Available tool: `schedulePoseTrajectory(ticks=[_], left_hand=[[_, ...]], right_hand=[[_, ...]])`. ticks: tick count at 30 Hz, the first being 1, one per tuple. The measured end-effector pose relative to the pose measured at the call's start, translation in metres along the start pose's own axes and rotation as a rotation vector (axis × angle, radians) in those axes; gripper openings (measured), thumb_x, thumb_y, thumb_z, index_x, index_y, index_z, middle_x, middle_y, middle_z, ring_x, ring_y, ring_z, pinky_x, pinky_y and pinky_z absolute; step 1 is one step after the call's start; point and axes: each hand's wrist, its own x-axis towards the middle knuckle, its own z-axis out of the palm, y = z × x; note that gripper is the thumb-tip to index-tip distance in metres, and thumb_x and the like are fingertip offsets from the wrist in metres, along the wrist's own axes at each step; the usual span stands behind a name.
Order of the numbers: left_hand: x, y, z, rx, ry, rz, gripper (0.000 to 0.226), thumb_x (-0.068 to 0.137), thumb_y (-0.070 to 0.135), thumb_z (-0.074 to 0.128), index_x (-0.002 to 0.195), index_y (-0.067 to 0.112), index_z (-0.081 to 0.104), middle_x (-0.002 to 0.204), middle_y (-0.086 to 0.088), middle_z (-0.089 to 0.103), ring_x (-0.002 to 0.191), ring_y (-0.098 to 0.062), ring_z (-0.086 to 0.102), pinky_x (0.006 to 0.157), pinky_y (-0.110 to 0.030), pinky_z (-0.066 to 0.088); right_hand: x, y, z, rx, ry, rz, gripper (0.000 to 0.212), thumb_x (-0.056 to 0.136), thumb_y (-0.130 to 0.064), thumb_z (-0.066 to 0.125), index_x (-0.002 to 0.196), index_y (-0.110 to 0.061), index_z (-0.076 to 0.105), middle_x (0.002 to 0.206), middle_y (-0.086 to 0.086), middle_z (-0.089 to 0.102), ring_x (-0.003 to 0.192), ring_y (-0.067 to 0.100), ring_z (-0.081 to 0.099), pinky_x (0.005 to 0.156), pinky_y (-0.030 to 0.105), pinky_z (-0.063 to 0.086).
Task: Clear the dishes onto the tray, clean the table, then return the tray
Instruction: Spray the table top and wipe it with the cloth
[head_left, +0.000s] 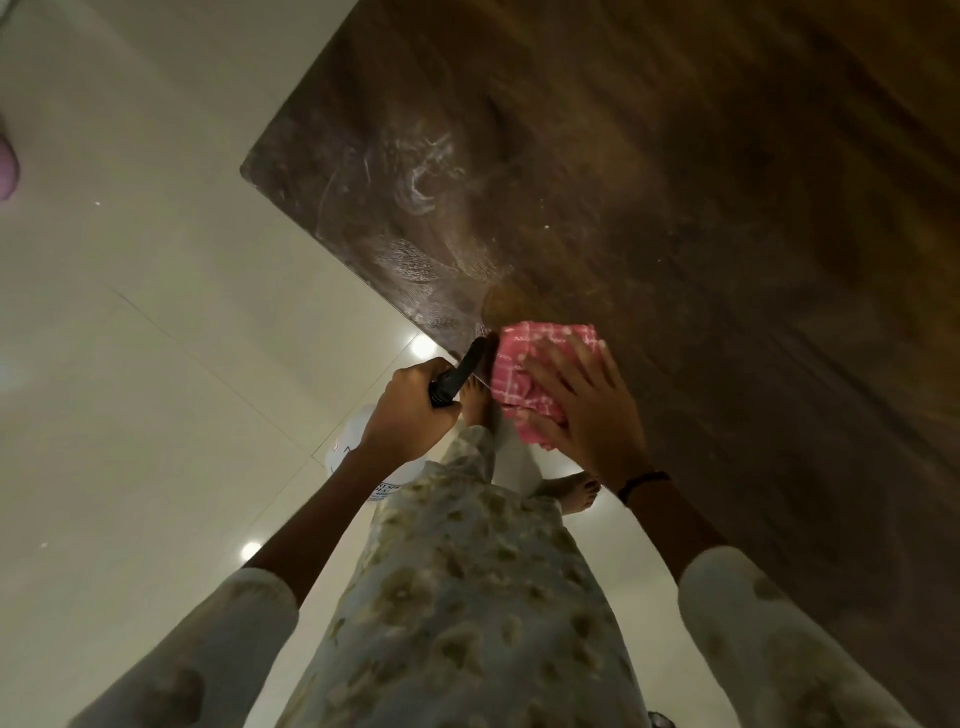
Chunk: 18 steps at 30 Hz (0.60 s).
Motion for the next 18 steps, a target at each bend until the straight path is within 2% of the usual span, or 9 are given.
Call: schedulePoseTrajectory(ticks=[4,6,7,10,12,15,18], left_hand=[[0.002,0.003,-0.008,-0.008,-0.001,-0.004,0.021,0.063,0.017,0.051,0.079,0.009,0.061,0.076,-0.023,0.066,0.07,-0.042,0.059,0.069,-0.049,0.05],[0.004,0.002,-0.01,-0.012,0.009,-0.014,0.015,0.065,0.013,0.053,0.077,0.009,0.06,0.071,-0.023,0.063,0.065,-0.041,0.055,0.065,-0.048,0.048],[0.006,0.001,-0.011,-0.016,0.014,-0.028,0.008,0.068,0.008,0.055,0.075,0.01,0.058,0.067,-0.02,0.06,0.06,-0.036,0.051,0.063,-0.046,0.046],[0.008,-0.003,-0.011,-0.021,0.04,-0.075,0.019,0.071,-0.006,0.057,0.069,0.012,0.052,0.056,-0.005,0.046,0.053,-0.022,0.039,0.059,-0.037,0.035],[0.008,-0.005,-0.013,-0.028,0.045,-0.061,0.011,0.069,0.0,0.056,0.068,0.011,0.052,0.058,-0.01,0.047,0.055,-0.025,0.04,0.059,-0.037,0.035],[0.011,-0.014,-0.044,-0.053,0.01,-0.043,0.008,0.069,0.006,0.055,0.072,0.013,0.055,0.066,-0.019,0.055,0.061,-0.035,0.047,0.061,-0.042,0.043],[0.026,-0.022,-0.057,-0.055,0.055,-0.073,0.014,0.073,-0.002,0.059,0.072,0.011,0.055,0.065,-0.017,0.053,0.058,-0.029,0.044,0.061,-0.04,0.041]], right_hand=[[0.004,0.023,-0.014,-0.018,0.008,0.206,0.067,0.09,-0.063,0.033,0.146,-0.026,0.029,0.153,0.007,0.033,0.142,0.031,0.021,0.117,0.055,0.015],[0.015,0.026,-0.019,-0.022,0.001,0.233,0.067,0.09,-0.063,0.033,0.145,-0.025,0.031,0.152,0.008,0.034,0.142,0.033,0.022,0.117,0.054,0.015],[0.019,0.027,-0.022,-0.029,0.0,0.232,0.068,0.09,-0.064,0.032,0.145,-0.025,0.03,0.152,0.008,0.033,0.142,0.034,0.022,0.116,0.054,0.015],[0.028,0.032,-0.023,-0.043,0.0,0.233,0.069,0.09,-0.065,0.032,0.147,-0.026,0.028,0.154,0.008,0.029,0.143,0.034,0.019,0.117,0.054,0.014],[0.038,0.033,-0.025,-0.05,0.013,0.243,0.069,0.09,-0.065,0.035,0.147,-0.027,0.027,0.155,0.007,0.027,0.144,0.033,0.017,0.117,0.053,0.014],[0.075,0.01,-0.039,-0.043,0.039,0.269,0.07,0.09,-0.066,0.035,0.148,-0.027,0.025,0.157,0.009,0.024,0.145,0.033,0.015,0.118,0.053,0.013],[0.116,-0.006,-0.04,-0.022,0.064,0.291,0.07,0.09,-0.065,0.034,0.148,-0.027,0.025,0.157,0.009,0.023,0.145,0.035,0.015,0.117,0.054,0.011]])
